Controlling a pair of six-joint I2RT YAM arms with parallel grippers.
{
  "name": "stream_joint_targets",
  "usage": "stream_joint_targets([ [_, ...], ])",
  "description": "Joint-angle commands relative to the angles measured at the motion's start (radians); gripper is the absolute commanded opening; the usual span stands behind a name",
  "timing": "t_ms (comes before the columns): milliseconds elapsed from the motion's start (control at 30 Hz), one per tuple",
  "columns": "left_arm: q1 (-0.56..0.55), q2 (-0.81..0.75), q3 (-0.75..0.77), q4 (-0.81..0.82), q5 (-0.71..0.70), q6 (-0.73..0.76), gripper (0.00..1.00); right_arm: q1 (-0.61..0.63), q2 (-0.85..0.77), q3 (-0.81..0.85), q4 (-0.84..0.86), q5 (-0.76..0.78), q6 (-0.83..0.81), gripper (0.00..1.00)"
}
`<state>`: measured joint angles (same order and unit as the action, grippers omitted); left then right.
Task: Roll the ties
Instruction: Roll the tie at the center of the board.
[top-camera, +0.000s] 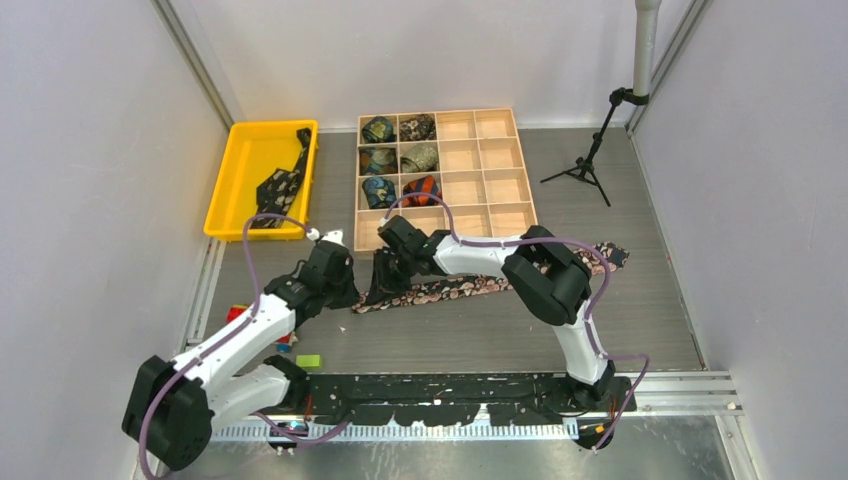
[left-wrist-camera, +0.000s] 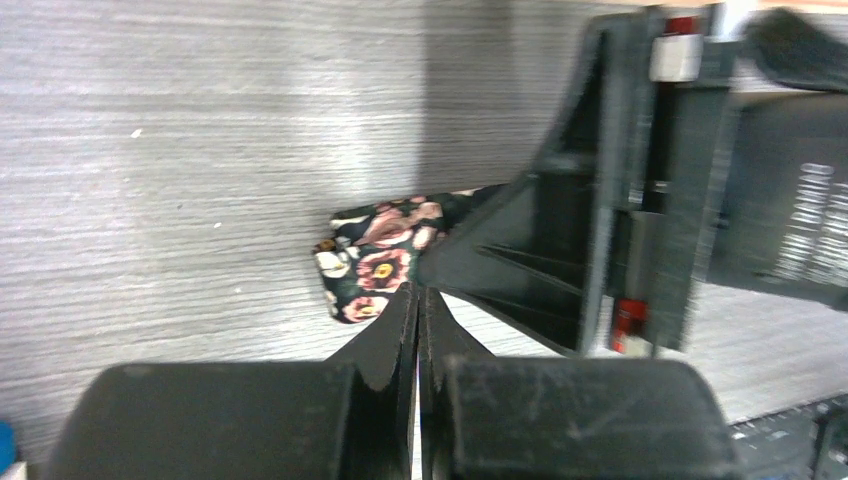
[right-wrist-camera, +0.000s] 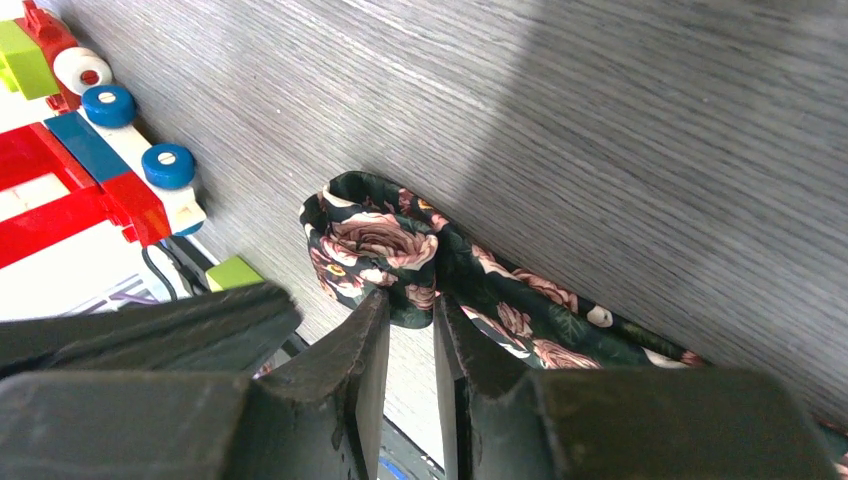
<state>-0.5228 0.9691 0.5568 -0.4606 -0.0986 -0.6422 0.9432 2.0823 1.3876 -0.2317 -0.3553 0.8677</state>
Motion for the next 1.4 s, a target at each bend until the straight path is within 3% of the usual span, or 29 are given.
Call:
stream_joint_targets([
  [0,0.004,0.083,0.014,0.001,-0.057,0.012,0.00,0.006,-0.022,0.028,0.018,-0.019,-0.005,0.28],
  [433,0.010,0.174,0.000,0.081,-0.059,0.021,0.00,0.003,-0.041,0.069,-0.031,-0.002,-0.032,0.40],
  [633,0.011,0.171,-0.002,0.070,-0.059,0.022,0.00,0.002,-0.005,0.081,-0.032,-0.007,-0.038,0.34],
  [767,0.012,0.151,0.004,0.053,-0.048,0.022,0.01,-0.001,0.001,0.072,-0.025,-0.004,-0.041,0.23],
  [900,0.012,0.097,0.027,0.026,-0.036,0.030,0.16,-0.002,0.005,0.052,-0.025,0.012,-0.041,0.17],
  [967,0.012,0.071,0.048,-0.015,-0.072,0.033,0.30,-0.005,0.005,0.041,-0.026,0.023,-0.033,0.14],
  [1000,0.012,0.061,0.056,-0.046,-0.098,0.030,0.41,-0.005,0.002,0.035,-0.026,0.027,-0.027,0.12],
  [1100,0.018,0.038,0.060,-0.092,-0.155,0.011,0.56,-0.006,-0.005,0.018,-0.025,0.046,-0.003,0.09],
  [1233,0.058,0.022,0.023,-0.069,-0.118,-0.049,0.59,-0.007,-0.007,0.014,-0.051,0.067,0.045,0.07],
  [1367,0.132,0.035,-0.018,-0.002,-0.003,-0.073,0.56,-0.005,-0.034,-0.006,-0.056,0.078,0.067,0.07],
])
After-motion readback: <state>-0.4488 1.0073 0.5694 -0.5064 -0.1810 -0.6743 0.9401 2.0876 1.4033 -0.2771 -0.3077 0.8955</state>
